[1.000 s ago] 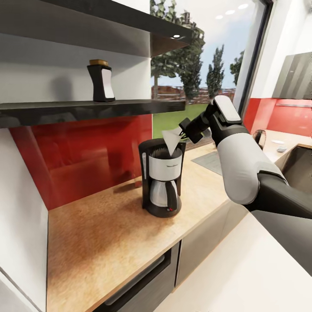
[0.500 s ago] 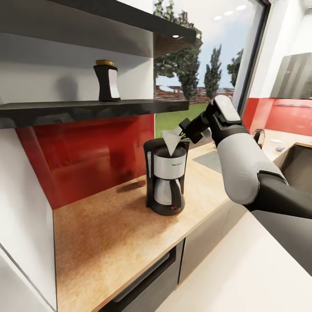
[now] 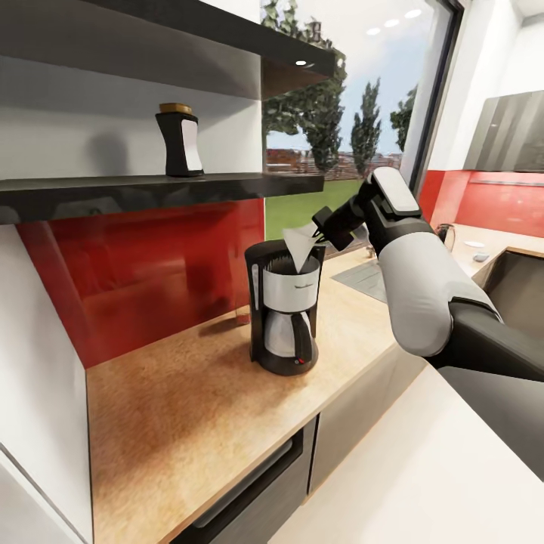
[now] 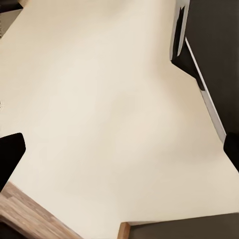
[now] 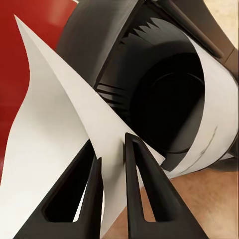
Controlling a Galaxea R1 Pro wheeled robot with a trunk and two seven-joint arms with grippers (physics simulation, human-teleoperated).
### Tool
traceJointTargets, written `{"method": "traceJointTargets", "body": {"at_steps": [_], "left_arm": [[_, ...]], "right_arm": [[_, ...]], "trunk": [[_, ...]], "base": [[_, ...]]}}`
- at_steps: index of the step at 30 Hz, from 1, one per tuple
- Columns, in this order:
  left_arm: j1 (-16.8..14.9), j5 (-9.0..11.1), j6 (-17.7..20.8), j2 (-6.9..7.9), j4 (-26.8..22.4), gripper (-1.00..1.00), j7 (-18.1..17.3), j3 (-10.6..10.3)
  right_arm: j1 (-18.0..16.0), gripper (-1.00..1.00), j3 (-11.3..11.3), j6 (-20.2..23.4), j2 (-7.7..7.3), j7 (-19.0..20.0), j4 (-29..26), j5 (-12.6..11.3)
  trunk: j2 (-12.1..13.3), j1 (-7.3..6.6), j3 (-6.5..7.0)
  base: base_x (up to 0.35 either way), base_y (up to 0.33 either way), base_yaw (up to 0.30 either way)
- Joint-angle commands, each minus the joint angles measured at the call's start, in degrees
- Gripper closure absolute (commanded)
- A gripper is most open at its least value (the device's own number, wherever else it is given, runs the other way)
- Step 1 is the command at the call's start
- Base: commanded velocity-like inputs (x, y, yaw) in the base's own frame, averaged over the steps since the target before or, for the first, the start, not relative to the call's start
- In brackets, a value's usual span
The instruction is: Set up a coffee station on the kitchen countertop: keep the coffee maker on the countertop, move the bottle of coffee from the kitchen shelf to the counter next to the coffee maker, place a paper coffee filter on top of the coffee maker, put the saucer next to the coffee maker with the coffee cup on the saucer, and place the electric kettle next to the coffee maker.
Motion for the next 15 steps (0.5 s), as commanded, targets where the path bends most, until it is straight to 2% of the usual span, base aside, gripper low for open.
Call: {"method": "traceJointTargets", "body": {"at_steps": [1, 15], "left_arm": [[0.0, 0.1, 0.0, 0.18, 0.0, -1.00, 0.1, 0.1], [0.0, 0.1, 0.0, 0.32, 0.0, -1.00, 0.1, 0.1]], "right_arm": [[-0.1, 1.00, -0.3, 0.1, 0.06, -0.6, 0.0, -0.2], [0.0, 1.00, -0.2, 0.1, 0.06, -0.6, 0.1, 0.0]], "trunk": [[-0.1, 0.04, -0.12], [-0.1, 0.04, -0.12]], "base": [[0.048, 0.000, 0.000], [0.008, 0.000, 0.000]]}}
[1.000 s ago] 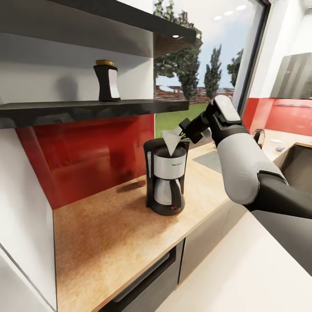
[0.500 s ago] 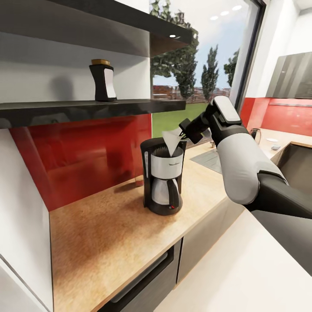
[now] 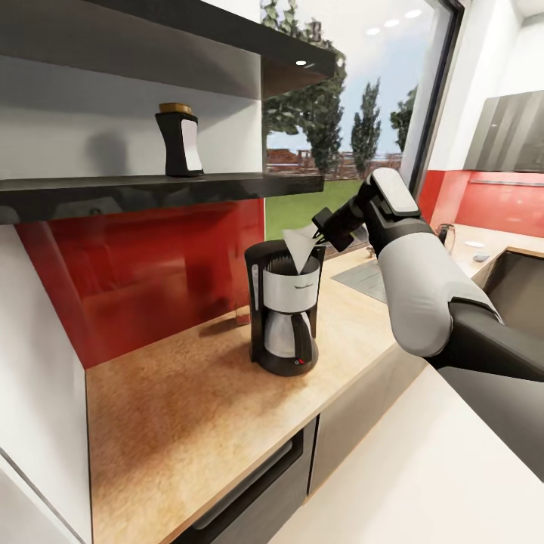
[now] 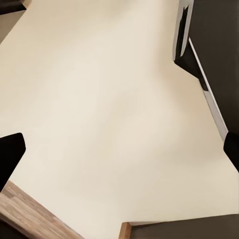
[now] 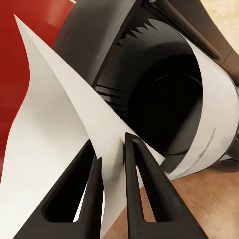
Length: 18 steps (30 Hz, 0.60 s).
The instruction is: Set up a coffee station on the kitchen countertop: keep the coffee maker on the countertop, move the bottle of coffee from the kitchen shelf to the counter next to the coffee maker, place a paper coffee filter on top of the coffee maker, put the saucer next to the coffee maker with the coffee cup on the saucer, and place the electric kettle next to the coffee maker.
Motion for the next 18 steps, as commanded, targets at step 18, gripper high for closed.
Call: {"method": "traceJointTargets", "body": {"at_steps": [18], "left_arm": [[0.0, 0.0, 0.0, 0.02, -0.1, -1.00, 0.1, 0.1]], "right_arm": [[0.0, 1.00, -0.4, 0.1, 0.06, -0.6, -0.1, -0.5]], "trunk": [[-0.1, 0.04, -0.12]], "base": [[0.029, 0.016, 0.000]]}}
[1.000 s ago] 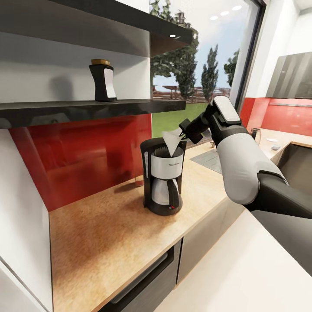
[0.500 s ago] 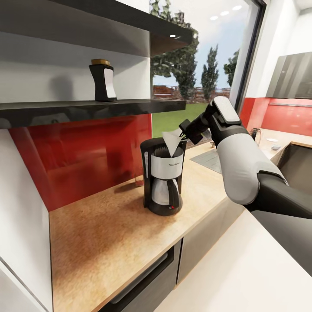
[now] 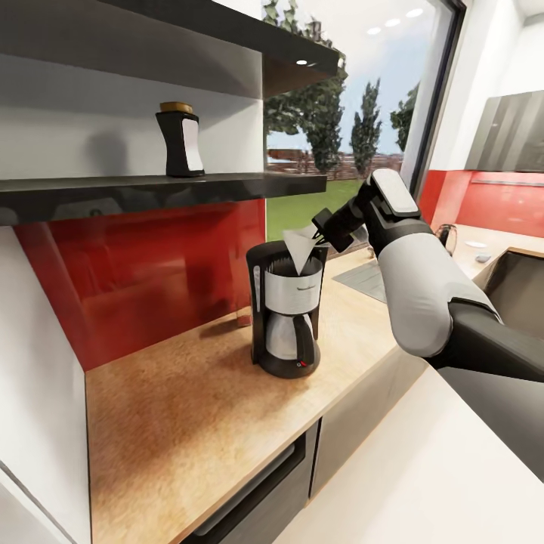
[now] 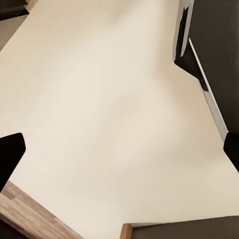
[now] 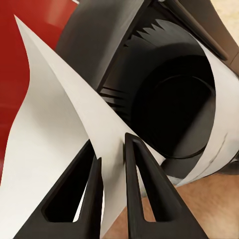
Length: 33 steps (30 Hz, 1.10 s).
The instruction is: Set up a coffee station on the kitchen countertop: keep the coffee maker on the countertop, move the bottle of coffee from the kitchen shelf to the counter next to the coffee maker, place a paper coffee filter on top of the coffee maker, put the saucer next to the coffee maker with the coffee cup on the saucer, and place the electric kettle next to the coffee maker.
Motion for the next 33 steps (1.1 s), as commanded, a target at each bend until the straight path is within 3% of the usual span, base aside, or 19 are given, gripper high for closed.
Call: {"method": "traceJointTargets", "body": {"at_steps": [1, 12, 26, 27, 33], "left_arm": [[0.0, 0.0, 0.0, -0.01, 0.0, -1.00, 0.1, 0.1], [0.0, 0.0, 0.0, -0.02, 0.0, -1.00, 0.1, 0.1], [0.0, 0.0, 0.0, -0.02, 0.0, -1.00, 0.1, 0.1], [0.0, 0.0, 0.0, -0.02, 0.0, -1.00, 0.1, 0.1], [0.0, 0.0, 0.0, 0.06, 0.0, -1.00, 0.1, 0.1]], "right_arm": [[-0.1, 1.00, -0.3, 0.1, 0.06, -0.5, -0.1, -0.3], [0.2, 1.00, -0.3, 0.0, 0.06, -3.7, -0.2, 0.2], [0.5, 1.00, -0.3, 0.0, 0.06, -3.9, 0.0, 0.4], [0.5, -1.00, -0.3, 0.0, 0.06, -3.9, 0.0, 0.4], [0.5, -1.00, -0.3, 0.0, 0.06, -3.8, 0.0, 0.5]], "trunk": [[-0.1, 0.04, -0.12], [-0.1, 0.04, -0.12], [-0.1, 0.04, -0.12], [-0.1, 0.04, -0.12], [-0.1, 0.04, -0.12]], "base": [[0.083, -0.018, 0.000], [0.066, -0.037, 0.000], [0.001, 0.000, 0.000], [0.000, 0.000, 0.000], [0.000, 0.000, 0.000]]}}
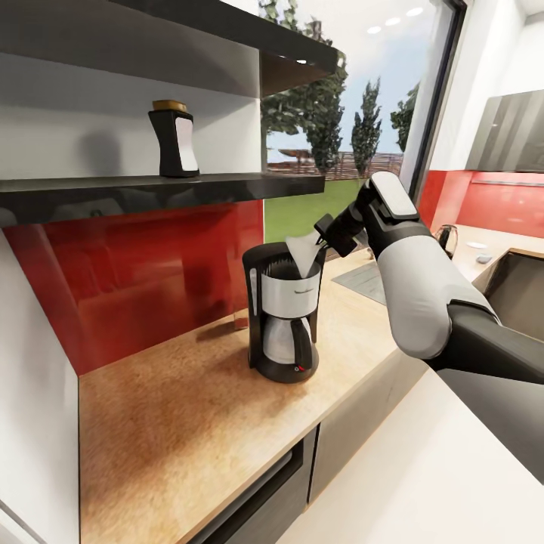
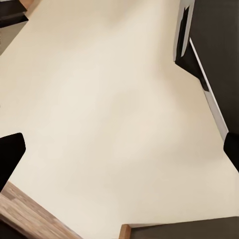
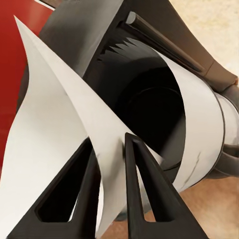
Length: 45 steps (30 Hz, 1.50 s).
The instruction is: Set up a coffee station on the kitchen countertop: keep the coffee maker on the countertop, move the bottle of coffee from the kitchen shelf to the counter next to the coffee maker, place a paper coffee filter on top of the coffee maker, put the saucer next to the coffee maker with the coffee cup on the saucer, and place the electric kettle next to the coffee maker.
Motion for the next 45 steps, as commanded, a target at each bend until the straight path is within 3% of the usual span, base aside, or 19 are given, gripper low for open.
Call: {"method": "traceJointTargets", "body": {"at_steps": [1, 38, 45], "left_arm": [[0.0, 0.1, 0.0, 0.00, 0.0, -1.00, 0.1, 0.1], [0.1, 0.1, 0.0, 0.01, 0.2, -1.00, 0.1, 0.1], [0.1, 0.1, 0.1, -0.09, 0.2, -1.00, 0.1, 0.1]], "right_arm": [[-0.1, -1.00, -0.3, 0.4, 0.05, -0.4, -0.1, -0.1], [-0.1, -1.00, -0.3, 0.4, 0.05, -0.5, -0.2, -0.3], [0.2, -1.00, -0.3, 0.4, 0.05, -0.5, -0.3, 1.4]], "trunk": [[-0.1, 0.04, -0.12], [-0.1, 0.04, -0.12], [-0.1, 0.04, -0.12]], "base": [[0.000, 0.000, 0.000], [0.006, 0.000, 0.000], [0.000, 0.000, 0.000]]}}
